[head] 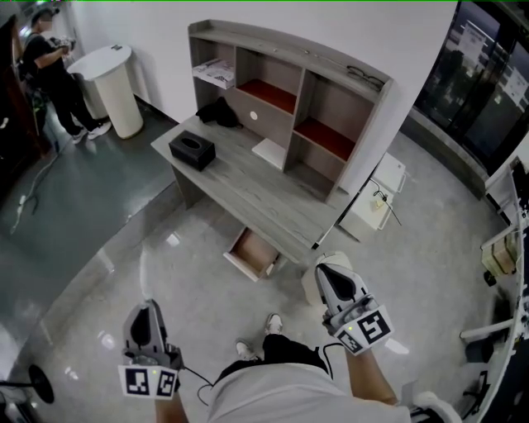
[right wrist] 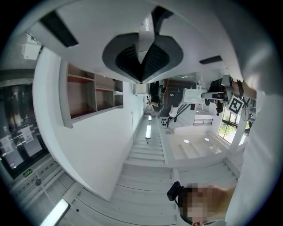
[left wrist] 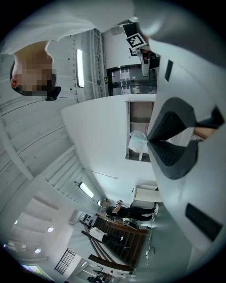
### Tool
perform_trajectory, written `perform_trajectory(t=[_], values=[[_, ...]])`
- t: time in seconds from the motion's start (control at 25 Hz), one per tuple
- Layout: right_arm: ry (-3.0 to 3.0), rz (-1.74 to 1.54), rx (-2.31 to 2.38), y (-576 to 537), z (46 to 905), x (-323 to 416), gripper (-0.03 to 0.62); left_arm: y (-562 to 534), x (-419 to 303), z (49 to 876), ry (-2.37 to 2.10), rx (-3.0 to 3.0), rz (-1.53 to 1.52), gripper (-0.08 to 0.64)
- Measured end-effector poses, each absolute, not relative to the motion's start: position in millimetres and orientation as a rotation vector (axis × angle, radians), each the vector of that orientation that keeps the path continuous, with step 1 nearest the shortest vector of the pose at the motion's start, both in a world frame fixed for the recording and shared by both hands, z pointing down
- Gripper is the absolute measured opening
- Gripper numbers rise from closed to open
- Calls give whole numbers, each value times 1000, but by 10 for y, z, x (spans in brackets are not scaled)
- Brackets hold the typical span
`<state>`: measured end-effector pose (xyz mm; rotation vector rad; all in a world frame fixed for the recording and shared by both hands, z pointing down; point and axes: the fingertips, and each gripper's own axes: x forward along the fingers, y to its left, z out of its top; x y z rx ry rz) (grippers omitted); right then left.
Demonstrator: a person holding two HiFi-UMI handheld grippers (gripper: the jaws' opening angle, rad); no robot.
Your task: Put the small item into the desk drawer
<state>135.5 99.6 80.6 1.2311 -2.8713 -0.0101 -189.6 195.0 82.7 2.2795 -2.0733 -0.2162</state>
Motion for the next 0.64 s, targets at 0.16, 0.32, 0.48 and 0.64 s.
perform_trajectory(t=[0.16, 0.32, 0.48, 0.64], values=[[-2868, -13, 1232, 1009, 795, 1336, 21, 1924, -1890, 880, -2050, 2274, -229, 20], [-2859, -20, 1236, 1023, 802, 1326, 21, 1905, -1857, 936, -2027, 2284, -234, 20], [-2855, -11, 1231, 1041, 828, 1307, 21, 1883, -1865, 1000, -2009, 2273, -234, 20], [-2846, -8, 1237, 1051, 880, 1311, 21, 1867, -1850, 1057, -1994, 2277, -229, 20]])
